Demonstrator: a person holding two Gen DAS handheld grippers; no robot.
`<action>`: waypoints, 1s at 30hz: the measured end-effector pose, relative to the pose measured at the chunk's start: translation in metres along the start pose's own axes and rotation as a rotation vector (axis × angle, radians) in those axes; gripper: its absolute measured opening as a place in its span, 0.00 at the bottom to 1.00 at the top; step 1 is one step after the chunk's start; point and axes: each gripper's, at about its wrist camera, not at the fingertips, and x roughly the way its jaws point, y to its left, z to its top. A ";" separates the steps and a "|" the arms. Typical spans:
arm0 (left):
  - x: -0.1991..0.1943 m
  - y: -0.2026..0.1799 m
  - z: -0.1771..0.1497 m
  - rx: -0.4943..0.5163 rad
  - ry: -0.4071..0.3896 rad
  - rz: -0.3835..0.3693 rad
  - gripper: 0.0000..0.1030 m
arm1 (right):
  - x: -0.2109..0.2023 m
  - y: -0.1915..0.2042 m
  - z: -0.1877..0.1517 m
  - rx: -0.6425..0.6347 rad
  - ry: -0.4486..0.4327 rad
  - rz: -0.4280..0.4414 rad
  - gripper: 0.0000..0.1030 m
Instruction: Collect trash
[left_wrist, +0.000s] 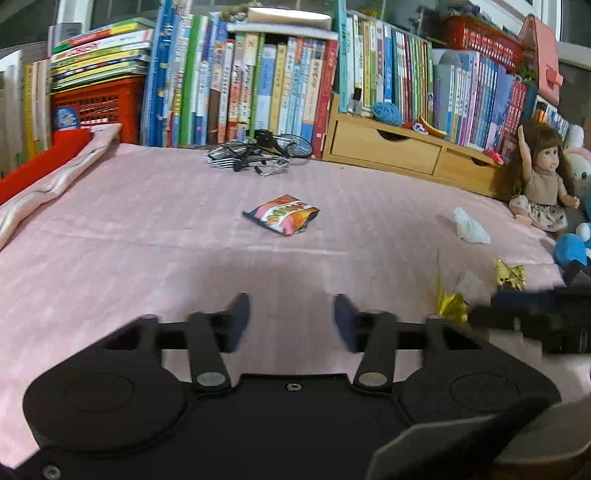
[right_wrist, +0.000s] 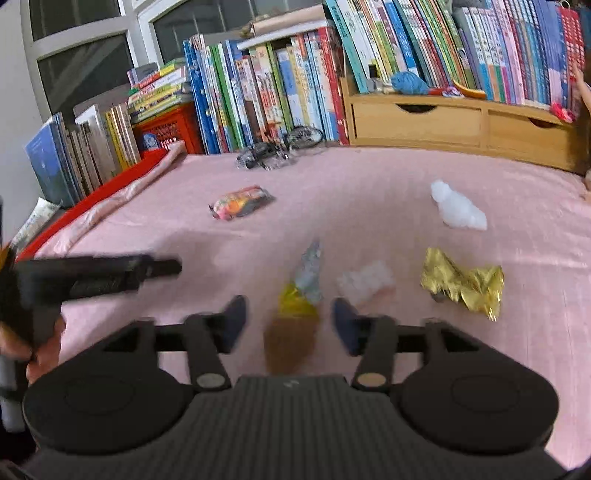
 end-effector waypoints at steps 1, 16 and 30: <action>-0.007 0.003 -0.003 -0.004 -0.009 -0.009 0.54 | 0.002 0.002 0.009 0.001 -0.001 0.006 0.77; -0.081 0.038 -0.053 0.063 -0.113 -0.043 0.84 | 0.176 0.056 0.122 -0.066 0.123 -0.031 0.92; -0.080 0.060 -0.051 0.027 -0.116 -0.058 0.85 | 0.153 0.096 0.073 -0.186 0.358 0.079 0.35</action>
